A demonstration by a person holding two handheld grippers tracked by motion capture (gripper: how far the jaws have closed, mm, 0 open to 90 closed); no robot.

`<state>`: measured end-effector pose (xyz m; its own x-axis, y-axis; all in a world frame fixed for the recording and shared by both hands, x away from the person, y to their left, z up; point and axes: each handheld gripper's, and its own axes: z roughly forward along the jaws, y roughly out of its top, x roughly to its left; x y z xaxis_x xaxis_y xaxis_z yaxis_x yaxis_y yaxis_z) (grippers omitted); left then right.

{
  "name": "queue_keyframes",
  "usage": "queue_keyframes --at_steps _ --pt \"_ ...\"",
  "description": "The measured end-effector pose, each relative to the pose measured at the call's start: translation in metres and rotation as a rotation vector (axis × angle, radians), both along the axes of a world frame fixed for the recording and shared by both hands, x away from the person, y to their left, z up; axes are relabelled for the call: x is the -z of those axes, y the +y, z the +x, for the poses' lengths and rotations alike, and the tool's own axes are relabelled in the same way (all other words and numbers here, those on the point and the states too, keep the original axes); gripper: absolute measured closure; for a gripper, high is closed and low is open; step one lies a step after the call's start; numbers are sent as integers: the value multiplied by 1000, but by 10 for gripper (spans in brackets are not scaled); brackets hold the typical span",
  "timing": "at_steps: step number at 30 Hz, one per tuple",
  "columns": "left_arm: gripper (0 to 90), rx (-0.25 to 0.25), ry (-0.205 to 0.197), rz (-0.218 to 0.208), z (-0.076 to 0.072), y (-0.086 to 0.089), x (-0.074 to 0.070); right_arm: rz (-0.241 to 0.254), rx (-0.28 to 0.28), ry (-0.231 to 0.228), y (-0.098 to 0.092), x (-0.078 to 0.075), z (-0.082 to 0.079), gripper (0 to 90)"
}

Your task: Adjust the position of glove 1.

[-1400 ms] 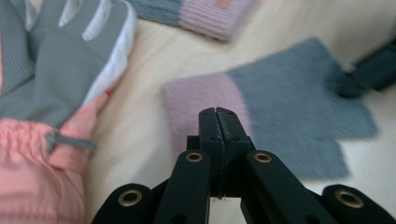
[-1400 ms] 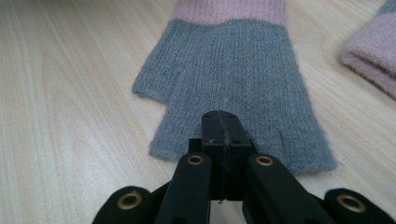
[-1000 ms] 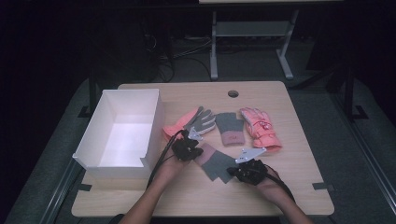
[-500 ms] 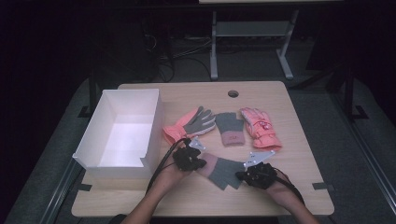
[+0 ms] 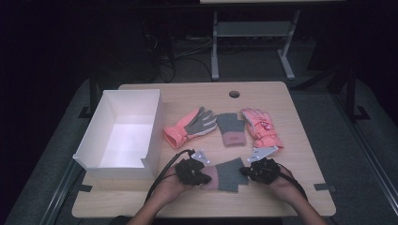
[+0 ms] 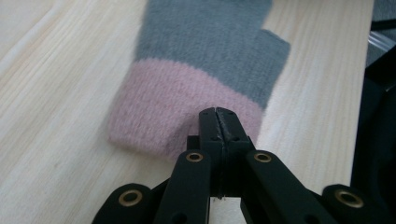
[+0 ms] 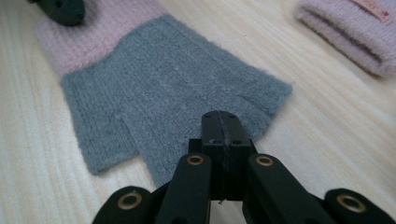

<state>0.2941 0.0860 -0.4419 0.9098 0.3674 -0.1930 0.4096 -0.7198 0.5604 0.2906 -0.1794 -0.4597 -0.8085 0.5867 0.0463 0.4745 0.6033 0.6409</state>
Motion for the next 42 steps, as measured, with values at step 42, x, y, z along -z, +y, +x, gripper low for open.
queue_keyframes --at_steps 42 --pt "897 30 4 -21 9 -7 5 15 22 19 12 0 -7 898"
